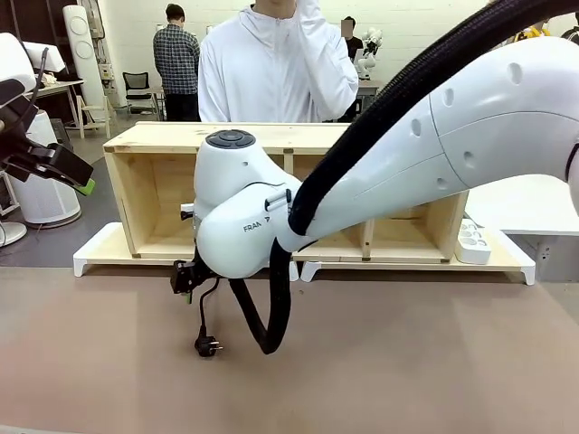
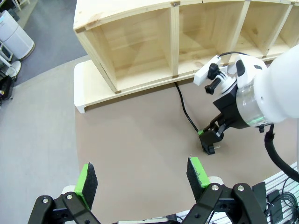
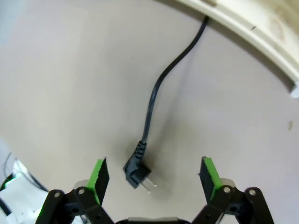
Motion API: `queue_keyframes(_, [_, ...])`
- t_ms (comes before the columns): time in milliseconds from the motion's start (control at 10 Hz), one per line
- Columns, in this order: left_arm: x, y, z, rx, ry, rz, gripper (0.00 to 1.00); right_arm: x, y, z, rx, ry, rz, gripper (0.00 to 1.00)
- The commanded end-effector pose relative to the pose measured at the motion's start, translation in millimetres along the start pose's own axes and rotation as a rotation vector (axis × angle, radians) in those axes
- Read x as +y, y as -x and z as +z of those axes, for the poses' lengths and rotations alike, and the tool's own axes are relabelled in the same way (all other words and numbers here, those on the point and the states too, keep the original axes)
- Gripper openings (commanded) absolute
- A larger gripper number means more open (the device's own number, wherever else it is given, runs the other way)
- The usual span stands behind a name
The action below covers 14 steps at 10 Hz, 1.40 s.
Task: Perform cable management.
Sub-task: When the cord part of the Power Cable appears at the lower middle area of the table and stops, grasp the cord part of the Power Cable.
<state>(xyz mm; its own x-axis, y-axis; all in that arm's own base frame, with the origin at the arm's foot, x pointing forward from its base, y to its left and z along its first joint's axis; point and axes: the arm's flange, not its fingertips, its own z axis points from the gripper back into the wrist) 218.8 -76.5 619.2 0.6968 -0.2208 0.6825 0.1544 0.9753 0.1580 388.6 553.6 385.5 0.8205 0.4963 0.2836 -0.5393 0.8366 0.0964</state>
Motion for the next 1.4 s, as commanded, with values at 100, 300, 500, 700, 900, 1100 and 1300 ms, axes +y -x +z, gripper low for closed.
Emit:
queue_keyframes(100, [-0.2, -1.7, -0.5, -0.011, 0.0, 0.0, 1.0, 0.6, -3.5, -7.5, 0.081, -0.001, 0.016, 1.0])
queue_keyframes(300, [-0.2, -1.7, -0.5, -0.011, 0.0, 0.0, 1.0, -1.8, -2.2, -5.5, 0.072, -0.035, 0.034, 1.0])
queue_keyframes(500, [-0.2, -1.7, -0.5, -0.011, 0.0, 0.0, 1.0, 0.7, 3.3, -8.1, 0.065, 0.0, 0.007, 1.0])
queue_keyframes(700, [-0.2, -1.7, -0.5, -0.011, 0.0, 0.0, 1.0, 0.7, 3.3, -8.1, 0.065, 0.0, 0.007, 1.0])
queue_keyframes(900, [-0.2, -1.7, -0.5, -0.011, 0.0, 0.0, 1.0, 0.7, 3.3, -8.1, 0.065, 0.0, 0.007, 1.0])
queue_keyframes(1100, [-0.2, -1.7, -0.5, -0.011, 0.0, 0.0, 1.0, -5.1, 4.5, -15.8, 0.094, 0.004, -0.016, 1.0])
queue_keyframes(1300, [-0.2, -1.7, -0.5, -0.011, 0.0, 0.0, 1.0, 2.6, 0.5, -32.7, 0.144, 0.043, -0.072, 1.0])
